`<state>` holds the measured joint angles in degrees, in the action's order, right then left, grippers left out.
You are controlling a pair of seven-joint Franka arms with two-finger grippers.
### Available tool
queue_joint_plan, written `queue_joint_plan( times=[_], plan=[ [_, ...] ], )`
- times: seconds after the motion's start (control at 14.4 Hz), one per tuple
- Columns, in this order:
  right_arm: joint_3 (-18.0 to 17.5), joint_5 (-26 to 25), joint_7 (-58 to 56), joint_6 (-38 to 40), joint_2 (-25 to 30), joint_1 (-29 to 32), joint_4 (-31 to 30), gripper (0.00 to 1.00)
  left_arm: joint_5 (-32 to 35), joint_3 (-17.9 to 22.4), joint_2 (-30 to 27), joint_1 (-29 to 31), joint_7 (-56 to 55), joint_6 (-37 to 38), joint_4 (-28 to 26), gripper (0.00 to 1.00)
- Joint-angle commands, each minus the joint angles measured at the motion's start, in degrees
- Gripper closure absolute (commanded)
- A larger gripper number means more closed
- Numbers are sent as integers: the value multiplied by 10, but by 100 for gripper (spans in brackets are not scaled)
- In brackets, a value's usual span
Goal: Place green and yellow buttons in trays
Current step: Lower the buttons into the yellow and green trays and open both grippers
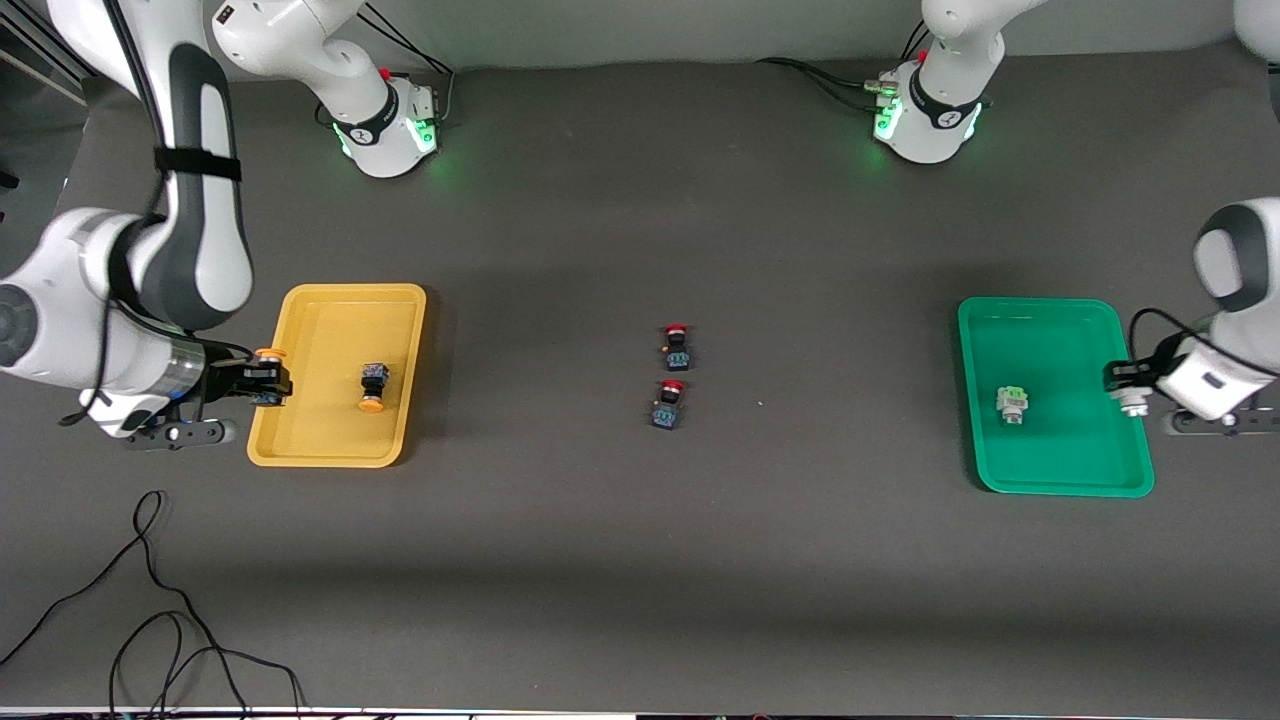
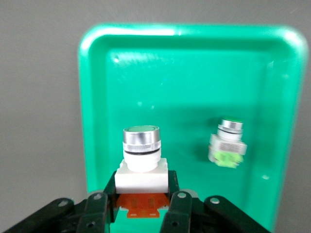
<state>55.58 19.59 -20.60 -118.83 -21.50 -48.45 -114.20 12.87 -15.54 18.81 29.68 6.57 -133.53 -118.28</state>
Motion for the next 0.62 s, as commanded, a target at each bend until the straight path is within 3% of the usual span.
queue_joint_plan(
  times=[0.0,0.07,0.14,0.21,0.28,0.35,0.56],
  plan=[
    [4,33,-63,-137,0,-11,-107,100,40,-8,39,27,9,-74,-24,100],
    [1,55,-84,-166,-11,-11,-122,100,41,-8,47,31,9,-82,-24,99],
    [1,80,-104,-177,-27,-11,-126,100,45,-8,54,34,10,-88,-22,88],
    [0,106,-122,-179,-40,-11,-127,100,55,-8,58,35,10,-89,-20,68],
    [0,139,-143,-180,-52,-11,-127,100,58,-8,58,35,10,-85,-17,13],
    [-1,175,-169,-183,-68,-12,-127,100,58,-8,55,35,10,-78,-13,0],
    [-6,241,-213,-199,-114,-18,-125,100,57,-11,40,35,11,-19,23,0]
  ],
)
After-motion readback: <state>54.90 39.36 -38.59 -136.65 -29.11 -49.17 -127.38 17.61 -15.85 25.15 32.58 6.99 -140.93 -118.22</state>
